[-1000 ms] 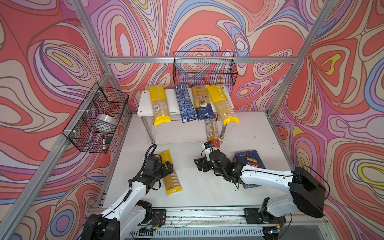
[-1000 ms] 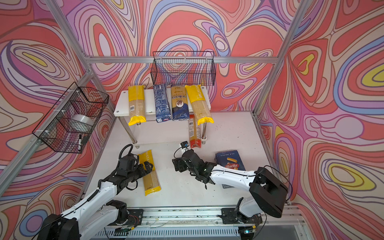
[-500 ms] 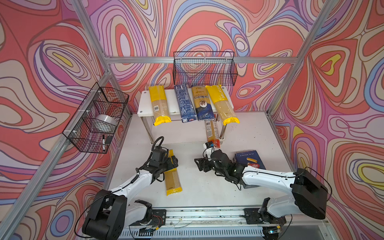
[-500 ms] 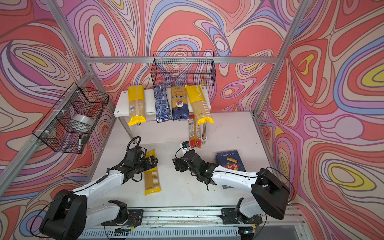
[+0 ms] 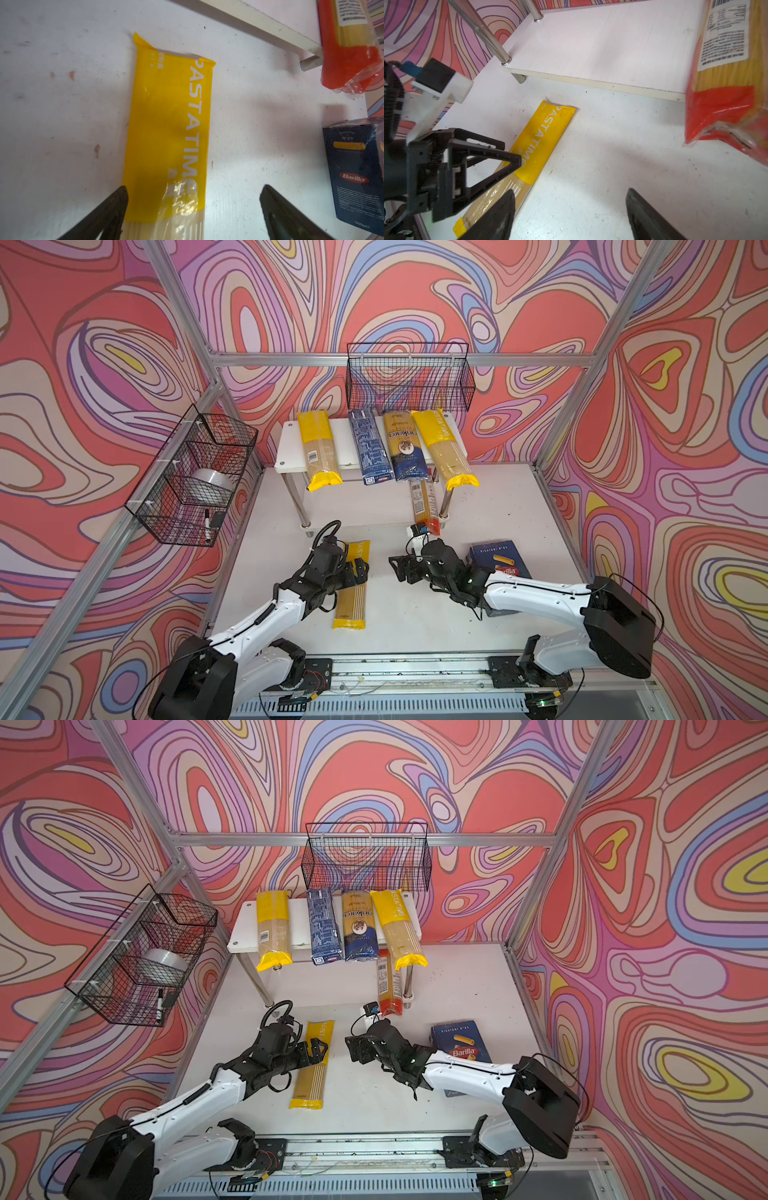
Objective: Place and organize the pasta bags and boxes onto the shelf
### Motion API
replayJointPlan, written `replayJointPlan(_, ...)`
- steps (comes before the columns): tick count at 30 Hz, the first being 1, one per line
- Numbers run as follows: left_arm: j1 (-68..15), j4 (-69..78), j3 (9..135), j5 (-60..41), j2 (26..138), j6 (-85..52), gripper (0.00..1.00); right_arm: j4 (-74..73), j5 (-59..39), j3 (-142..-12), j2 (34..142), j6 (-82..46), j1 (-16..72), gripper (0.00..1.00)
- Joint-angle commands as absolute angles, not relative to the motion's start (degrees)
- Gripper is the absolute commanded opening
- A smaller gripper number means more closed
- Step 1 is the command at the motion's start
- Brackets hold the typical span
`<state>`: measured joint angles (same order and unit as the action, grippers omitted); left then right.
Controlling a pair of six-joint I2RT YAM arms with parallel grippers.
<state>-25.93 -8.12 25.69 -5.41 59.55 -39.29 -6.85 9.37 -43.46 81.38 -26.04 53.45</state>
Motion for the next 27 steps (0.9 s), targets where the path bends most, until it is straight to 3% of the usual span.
replayJointPlan(1, -26.18, -17.99, 25.73, -2.25, 54.81, -40.38, 1.00, -7.42, 9.11, -42.67, 80.20, -26.29, 53.08, 0.86)
replayJointPlan(7, -26.19, -20.21, 24.03, -5.18, 53.82, -40.67, 1.00, -7.65, 8.63, -43.04, 80.55, -26.47, 52.95, 0.86)
replayJointPlan(14, -26.64, -10.79, 22.12, -10.48, 58.20, -40.99, 1.00, -7.56, 8.91, -42.87, 80.42, -26.54, 53.00, 0.86)
replayJointPlan(27, -39.58, -4.60, 28.92, -8.93, 69.61, -40.18, 1.00, -9.38, 9.05, -40.43, 78.07, -27.20, 52.43, 0.86)
